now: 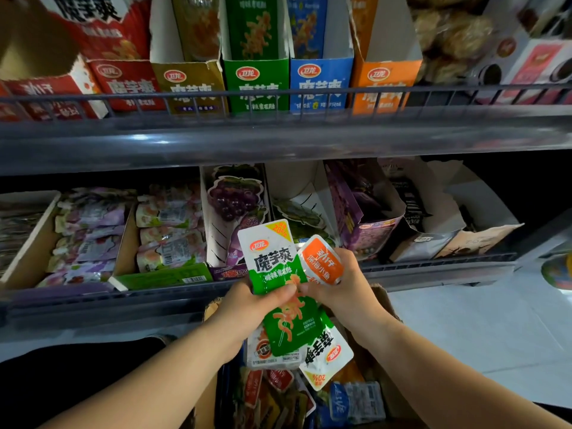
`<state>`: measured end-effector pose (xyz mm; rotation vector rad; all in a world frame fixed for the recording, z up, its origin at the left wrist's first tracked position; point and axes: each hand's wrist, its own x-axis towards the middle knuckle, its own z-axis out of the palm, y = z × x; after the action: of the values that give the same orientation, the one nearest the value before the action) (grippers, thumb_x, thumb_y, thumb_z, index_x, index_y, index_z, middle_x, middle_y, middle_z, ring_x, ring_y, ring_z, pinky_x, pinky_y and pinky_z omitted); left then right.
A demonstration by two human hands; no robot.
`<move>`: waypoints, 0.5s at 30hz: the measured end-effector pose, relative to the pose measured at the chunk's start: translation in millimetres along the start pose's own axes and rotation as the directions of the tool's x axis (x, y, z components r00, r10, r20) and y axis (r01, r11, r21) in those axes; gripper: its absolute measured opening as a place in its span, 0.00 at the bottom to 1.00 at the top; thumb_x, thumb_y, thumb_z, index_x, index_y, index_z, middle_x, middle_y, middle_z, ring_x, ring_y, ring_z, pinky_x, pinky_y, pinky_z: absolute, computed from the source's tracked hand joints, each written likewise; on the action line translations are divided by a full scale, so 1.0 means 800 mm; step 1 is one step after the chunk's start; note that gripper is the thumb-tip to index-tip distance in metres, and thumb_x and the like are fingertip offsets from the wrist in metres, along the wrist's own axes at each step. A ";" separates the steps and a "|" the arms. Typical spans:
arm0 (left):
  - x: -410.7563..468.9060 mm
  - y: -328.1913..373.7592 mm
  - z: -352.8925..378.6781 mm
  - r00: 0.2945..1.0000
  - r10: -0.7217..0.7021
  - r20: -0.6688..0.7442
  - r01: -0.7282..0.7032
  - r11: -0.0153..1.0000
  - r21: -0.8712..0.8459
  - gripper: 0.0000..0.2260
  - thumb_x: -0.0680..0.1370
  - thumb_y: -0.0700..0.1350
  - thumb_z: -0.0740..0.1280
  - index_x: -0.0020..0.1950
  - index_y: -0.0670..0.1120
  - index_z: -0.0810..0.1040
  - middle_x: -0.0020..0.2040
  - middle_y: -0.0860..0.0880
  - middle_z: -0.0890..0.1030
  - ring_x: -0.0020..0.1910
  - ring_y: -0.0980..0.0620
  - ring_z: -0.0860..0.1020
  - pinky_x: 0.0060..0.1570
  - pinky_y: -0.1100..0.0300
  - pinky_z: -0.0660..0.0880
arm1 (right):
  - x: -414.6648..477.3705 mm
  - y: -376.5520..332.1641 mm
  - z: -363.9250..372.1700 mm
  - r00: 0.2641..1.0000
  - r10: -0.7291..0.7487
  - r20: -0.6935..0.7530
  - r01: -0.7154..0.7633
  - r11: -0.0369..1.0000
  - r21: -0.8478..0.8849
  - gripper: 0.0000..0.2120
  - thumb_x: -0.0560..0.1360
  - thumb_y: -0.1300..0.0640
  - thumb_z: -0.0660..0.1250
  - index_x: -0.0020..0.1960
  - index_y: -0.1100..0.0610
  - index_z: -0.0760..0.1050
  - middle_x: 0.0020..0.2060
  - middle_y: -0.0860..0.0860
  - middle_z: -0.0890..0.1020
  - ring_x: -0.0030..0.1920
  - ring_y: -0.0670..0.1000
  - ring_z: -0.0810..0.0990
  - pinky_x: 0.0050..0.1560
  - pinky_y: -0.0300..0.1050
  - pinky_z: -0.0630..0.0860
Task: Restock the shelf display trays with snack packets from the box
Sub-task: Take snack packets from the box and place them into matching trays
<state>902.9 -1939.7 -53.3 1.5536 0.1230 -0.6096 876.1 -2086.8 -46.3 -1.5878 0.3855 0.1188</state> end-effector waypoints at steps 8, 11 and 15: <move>-0.002 0.013 -0.003 0.995 0.001 0.096 0.005 0.998 -0.058 0.05 0.72 0.37 0.67 0.42 0.47 0.78 0.33 0.53 0.84 0.32 0.56 0.82 0.30 0.66 0.77 | 0.007 -0.003 -0.007 0.995 -0.056 -0.078 0.064 0.993 0.096 0.16 0.73 0.66 0.66 0.45 0.48 0.65 0.43 0.51 0.77 0.42 0.47 0.77 0.39 0.40 0.75; -0.002 0.014 -0.004 0.998 -0.006 0.060 0.010 0.998 -0.062 0.06 0.72 0.34 0.67 0.41 0.45 0.78 0.31 0.52 0.83 0.30 0.56 0.81 0.28 0.66 0.77 | 0.011 -0.005 -0.011 0.996 -0.042 -0.080 0.053 0.989 0.140 0.12 0.76 0.66 0.61 0.46 0.48 0.68 0.45 0.53 0.78 0.44 0.51 0.79 0.47 0.48 0.77; 0.000 0.016 -0.007 1.000 0.005 0.019 -0.005 1.000 -0.016 0.06 0.72 0.33 0.68 0.41 0.44 0.78 0.32 0.51 0.83 0.30 0.54 0.81 0.31 0.63 0.78 | 0.012 -0.012 -0.012 0.992 -0.051 -0.117 0.059 0.996 0.066 0.07 0.78 0.59 0.60 0.43 0.49 0.71 0.41 0.52 0.79 0.38 0.46 0.79 0.41 0.42 0.76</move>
<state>909.9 -1935.9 -42.1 1.5318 0.1099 -0.6179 886.3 -2097.7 -39.5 -1.5396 0.4302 -0.0286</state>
